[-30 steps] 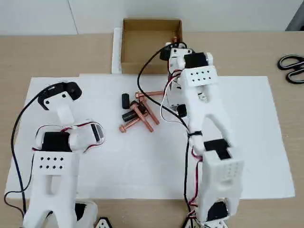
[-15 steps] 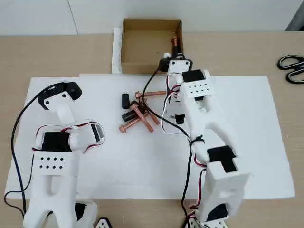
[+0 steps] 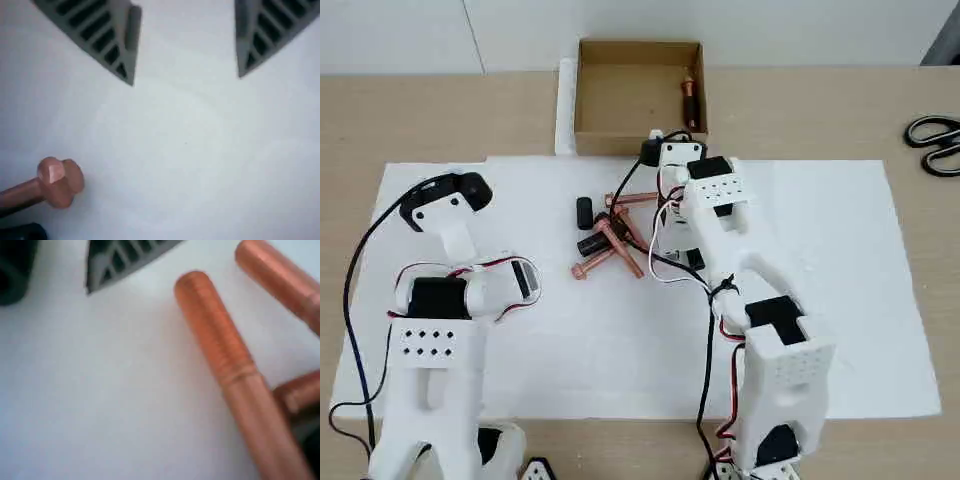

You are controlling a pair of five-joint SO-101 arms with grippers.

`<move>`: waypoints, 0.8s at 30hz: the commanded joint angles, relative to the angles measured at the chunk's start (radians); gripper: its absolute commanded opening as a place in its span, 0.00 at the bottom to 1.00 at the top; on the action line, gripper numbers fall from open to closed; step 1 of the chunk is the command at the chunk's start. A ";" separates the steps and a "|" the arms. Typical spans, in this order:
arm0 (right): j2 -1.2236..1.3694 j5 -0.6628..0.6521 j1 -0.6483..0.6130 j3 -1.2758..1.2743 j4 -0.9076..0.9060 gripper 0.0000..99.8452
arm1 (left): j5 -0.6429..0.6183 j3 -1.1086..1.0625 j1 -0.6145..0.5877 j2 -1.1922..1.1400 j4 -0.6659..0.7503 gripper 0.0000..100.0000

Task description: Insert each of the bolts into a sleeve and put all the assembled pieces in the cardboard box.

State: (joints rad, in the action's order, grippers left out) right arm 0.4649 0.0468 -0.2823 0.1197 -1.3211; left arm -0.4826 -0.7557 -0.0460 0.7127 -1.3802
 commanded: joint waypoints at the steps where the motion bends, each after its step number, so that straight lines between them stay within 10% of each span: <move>1: -0.001 -0.002 0.010 0.002 0.012 0.22 | -0.003 0.005 -0.002 0.009 0.003 0.13; 24: 0.007 -0.046 0.012 -0.005 0.005 0.04 | -0.003 0.005 -0.002 0.009 0.002 0.13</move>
State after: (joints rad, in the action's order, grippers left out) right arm 0.4695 0.0130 -0.2654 0.1181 -1.3149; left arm -0.4826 -0.7557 -0.0460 0.7127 -1.3802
